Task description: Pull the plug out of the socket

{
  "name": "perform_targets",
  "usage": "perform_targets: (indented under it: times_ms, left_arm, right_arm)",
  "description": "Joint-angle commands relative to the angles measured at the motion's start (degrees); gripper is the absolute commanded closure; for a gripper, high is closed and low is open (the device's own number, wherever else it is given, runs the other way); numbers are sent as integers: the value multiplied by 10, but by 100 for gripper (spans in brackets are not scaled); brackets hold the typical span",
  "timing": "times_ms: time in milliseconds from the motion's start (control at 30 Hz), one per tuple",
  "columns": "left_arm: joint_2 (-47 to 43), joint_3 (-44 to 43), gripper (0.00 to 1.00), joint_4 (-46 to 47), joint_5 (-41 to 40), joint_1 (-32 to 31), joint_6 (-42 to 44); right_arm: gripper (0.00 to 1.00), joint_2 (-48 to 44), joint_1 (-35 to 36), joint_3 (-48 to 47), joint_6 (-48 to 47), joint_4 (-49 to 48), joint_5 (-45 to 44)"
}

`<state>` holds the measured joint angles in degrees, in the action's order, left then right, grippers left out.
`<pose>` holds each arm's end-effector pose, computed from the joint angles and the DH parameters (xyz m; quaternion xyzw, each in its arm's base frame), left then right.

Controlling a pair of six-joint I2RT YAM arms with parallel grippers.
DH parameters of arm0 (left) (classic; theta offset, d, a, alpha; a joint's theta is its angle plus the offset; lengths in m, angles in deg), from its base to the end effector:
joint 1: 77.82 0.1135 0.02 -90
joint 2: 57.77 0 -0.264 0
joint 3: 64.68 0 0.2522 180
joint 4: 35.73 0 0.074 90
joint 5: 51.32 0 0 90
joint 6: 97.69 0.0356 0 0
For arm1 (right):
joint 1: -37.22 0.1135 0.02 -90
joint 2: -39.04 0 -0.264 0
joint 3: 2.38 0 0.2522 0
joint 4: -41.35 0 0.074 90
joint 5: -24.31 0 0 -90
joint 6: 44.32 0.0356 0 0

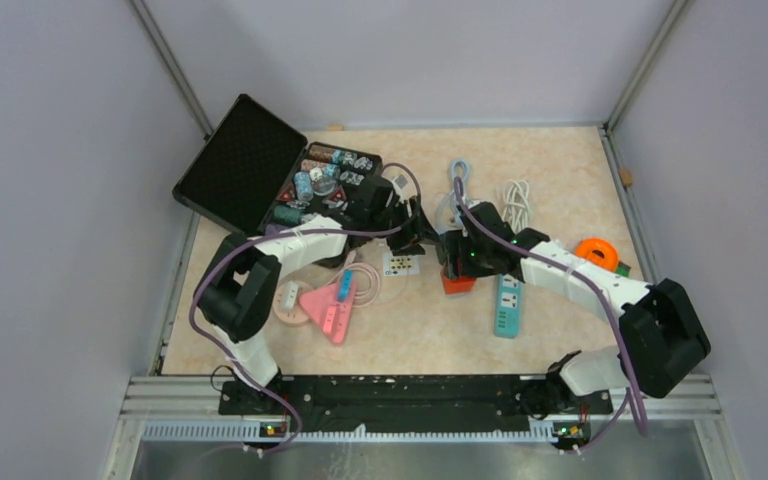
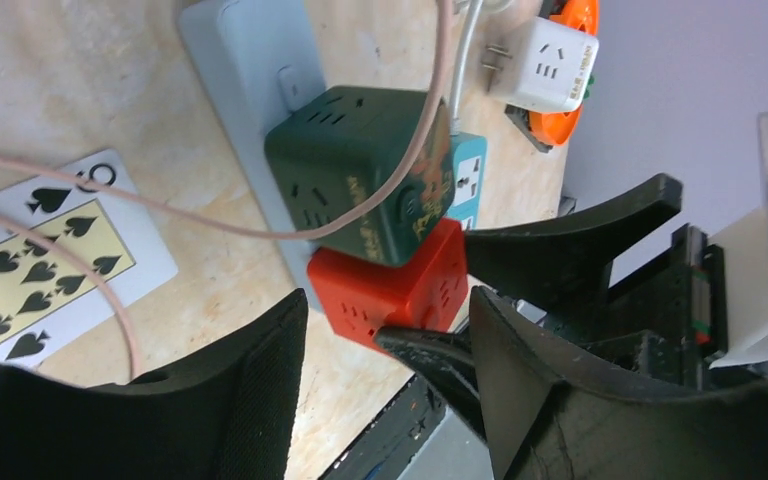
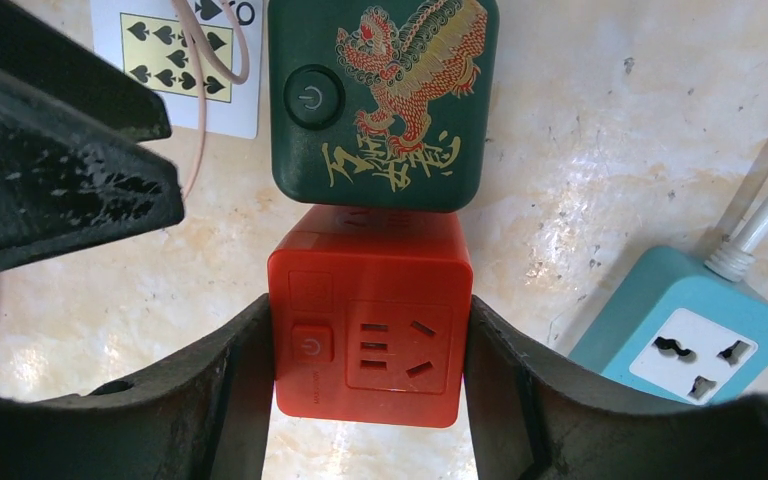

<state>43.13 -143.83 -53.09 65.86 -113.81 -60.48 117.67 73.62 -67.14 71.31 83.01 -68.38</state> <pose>0.3029 -0.2401 0.2126 -0.0283 0.8830 -0.4438 0.1500 0.2222 0.1617 0.2215 -0.0827 0.9513 0.1334 0.2654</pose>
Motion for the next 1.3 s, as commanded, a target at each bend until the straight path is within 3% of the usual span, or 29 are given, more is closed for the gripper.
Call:
perform_targets:
  times_ms: [0,100,600,833,1000,1267]
  left_arm:
    - [26,-41,40,41,12,0,-3]
    - [50,-90,42,-34,17,1,28]
    - [93,-84,54,-37,24,-1,15]
    - [107,-71,56,-49,-12,-1,27]
    - [111,-55,57,-73,-53,-1,49]
    - [116,5,59,-70,-81,-1,60]
  right_arm:
    - [77,-17,23,-2,10,-3,32]
    - [75,-15,30,-9,11,3,9]
    - [59,-4,44,-24,29,-21,-9]
    - [38,6,50,-30,29,-15,-17]
    - [38,21,52,-44,22,3,-47]
    - [53,51,80,-76,11,33,-105]
